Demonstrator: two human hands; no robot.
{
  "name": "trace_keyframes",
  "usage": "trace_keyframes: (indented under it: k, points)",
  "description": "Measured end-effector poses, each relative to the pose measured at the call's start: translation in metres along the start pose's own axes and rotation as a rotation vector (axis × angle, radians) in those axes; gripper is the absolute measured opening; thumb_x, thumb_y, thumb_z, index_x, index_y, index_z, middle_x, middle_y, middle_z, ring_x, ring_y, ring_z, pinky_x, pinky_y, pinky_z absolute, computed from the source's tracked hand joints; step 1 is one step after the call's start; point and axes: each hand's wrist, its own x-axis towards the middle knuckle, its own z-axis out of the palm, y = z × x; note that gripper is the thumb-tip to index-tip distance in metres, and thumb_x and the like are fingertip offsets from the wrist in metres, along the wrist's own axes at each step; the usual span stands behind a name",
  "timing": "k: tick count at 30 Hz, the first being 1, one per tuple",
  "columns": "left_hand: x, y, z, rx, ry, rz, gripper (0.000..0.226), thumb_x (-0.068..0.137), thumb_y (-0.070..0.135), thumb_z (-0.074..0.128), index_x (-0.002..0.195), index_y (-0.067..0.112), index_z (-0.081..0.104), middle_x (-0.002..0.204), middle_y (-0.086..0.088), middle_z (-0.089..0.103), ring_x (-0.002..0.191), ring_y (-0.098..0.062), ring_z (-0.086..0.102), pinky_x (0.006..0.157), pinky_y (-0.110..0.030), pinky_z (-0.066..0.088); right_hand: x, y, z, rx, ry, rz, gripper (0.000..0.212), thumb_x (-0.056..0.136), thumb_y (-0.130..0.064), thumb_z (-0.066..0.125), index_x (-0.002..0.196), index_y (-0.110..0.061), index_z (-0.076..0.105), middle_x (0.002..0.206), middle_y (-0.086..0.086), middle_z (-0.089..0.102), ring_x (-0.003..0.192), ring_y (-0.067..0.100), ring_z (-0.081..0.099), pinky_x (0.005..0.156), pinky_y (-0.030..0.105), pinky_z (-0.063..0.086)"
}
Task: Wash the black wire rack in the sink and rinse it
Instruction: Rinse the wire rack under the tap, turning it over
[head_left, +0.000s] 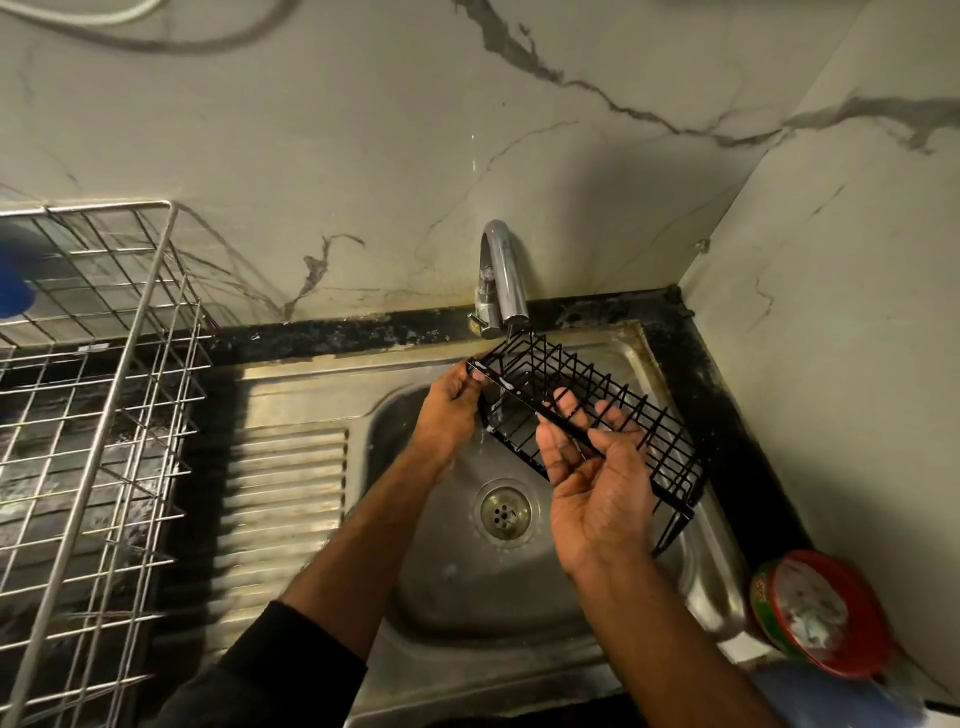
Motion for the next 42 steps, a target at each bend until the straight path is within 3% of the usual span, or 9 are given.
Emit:
trace_keyframes:
  k: [2, 7, 11, 17, 23, 29, 35, 38, 42]
  points:
    - [0.000, 0.000, -0.001, -0.013, 0.012, -0.002, 0.029, 0.109, 0.023, 0.044, 0.129, 0.020, 0.065, 0.120, -0.004, 0.074, 0.100, -0.012, 0.071, 0.103, -0.044, 0.050, -0.004, 0.004, -0.001, 0.025, -0.008, 0.004, 0.032, 0.094, 0.002, 0.044, 0.117, -0.017, 0.056, 0.125, 0.020, 0.068, 0.089, 0.024, 0.075, 0.074, 0.034, 0.061]
    - [0.000, 0.001, -0.001, -0.026, -0.003, -0.012, 0.029, 0.109, 0.018, 0.043, 0.124, 0.022, 0.067, 0.113, 0.003, 0.076, 0.100, -0.013, 0.071, 0.086, -0.031, 0.054, -0.012, 0.008, -0.002, 0.050, -0.003, -0.007, 0.034, 0.094, 0.002, 0.044, 0.121, -0.015, 0.055, 0.125, 0.018, 0.068, 0.089, 0.024, 0.075, 0.071, 0.033, 0.061]
    - [-0.001, 0.006, 0.003, -0.040, -0.042, 0.017, 0.033, 0.109, 0.015, 0.041, 0.128, 0.025, 0.066, 0.117, 0.005, 0.076, 0.110, -0.014, 0.071, 0.093, -0.033, 0.055, -0.017, 0.007, -0.005, 0.060, 0.005, -0.017, 0.030, 0.095, 0.000, 0.043, 0.113, -0.018, 0.059, 0.124, 0.016, 0.069, 0.091, 0.025, 0.074, 0.070, 0.033, 0.061]
    - [-0.002, 0.000, 0.001, -0.019, -0.031, 0.049, 0.034, 0.108, 0.019, 0.043, 0.130, 0.032, 0.066, 0.121, 0.006, 0.075, 0.118, -0.019, 0.068, 0.108, -0.053, 0.048, -0.019, 0.005, -0.007, 0.052, 0.013, -0.006, 0.029, 0.095, -0.001, 0.041, 0.108, -0.018, 0.061, 0.124, 0.019, 0.068, 0.096, 0.031, 0.073, 0.067, 0.032, 0.062]
    - [-0.005, 0.001, -0.003, -0.038, -0.006, 0.055, 0.043, 0.107, 0.014, 0.043, 0.143, 0.034, 0.055, 0.128, 0.003, 0.071, 0.119, -0.018, 0.067, 0.107, -0.050, 0.050, -0.023, 0.005, -0.006, 0.035, 0.013, 0.013, 0.028, 0.095, -0.001, 0.041, 0.106, -0.017, 0.062, 0.126, 0.020, 0.066, 0.106, 0.034, 0.070, 0.066, 0.031, 0.061]
    - [-0.006, -0.001, -0.006, -0.016, 0.004, 0.068, 0.043, 0.107, 0.018, 0.045, 0.146, 0.037, 0.051, 0.140, -0.001, 0.064, 0.136, -0.038, 0.048, 0.115, -0.058, 0.035, -0.022, 0.004, -0.006, 0.031, 0.002, 0.015, 0.029, 0.096, -0.003, 0.040, 0.109, -0.018, 0.062, 0.127, 0.019, 0.067, 0.095, 0.029, 0.074, 0.068, 0.032, 0.062]
    - [-0.014, 0.007, -0.006, -0.047, 0.023, 0.086, 0.043, 0.108, 0.015, 0.044, 0.147, 0.031, 0.052, 0.132, 0.000, 0.069, 0.109, -0.014, 0.068, 0.107, -0.048, 0.044, -0.020, 0.005, -0.006, 0.013, -0.002, 0.031, 0.037, 0.096, -0.004, 0.040, 0.126, -0.015, 0.059, 0.125, 0.017, 0.069, 0.097, 0.029, 0.074, 0.070, 0.031, 0.062]
    - [-0.013, 0.003, -0.010, -0.055, 0.019, 0.106, 0.043, 0.108, 0.013, 0.042, 0.143, 0.033, 0.055, 0.132, 0.002, 0.069, 0.122, -0.014, 0.065, 0.112, -0.045, 0.046, -0.022, 0.006, -0.005, 0.013, -0.014, 0.038, 0.045, 0.096, -0.003, 0.039, 0.137, -0.009, 0.054, 0.126, 0.017, 0.068, 0.099, 0.029, 0.074, 0.070, 0.031, 0.062]
    - [-0.011, -0.001, -0.013, -0.071, 0.037, 0.117, 0.045, 0.107, 0.010, 0.041, 0.140, 0.036, 0.059, 0.131, 0.003, 0.069, 0.123, -0.012, 0.065, 0.109, -0.046, 0.049, -0.024, 0.006, -0.004, 0.000, -0.021, 0.044, 0.046, 0.096, -0.004, 0.038, 0.138, -0.010, 0.055, 0.126, 0.016, 0.069, 0.104, 0.030, 0.073, 0.073, 0.032, 0.062]
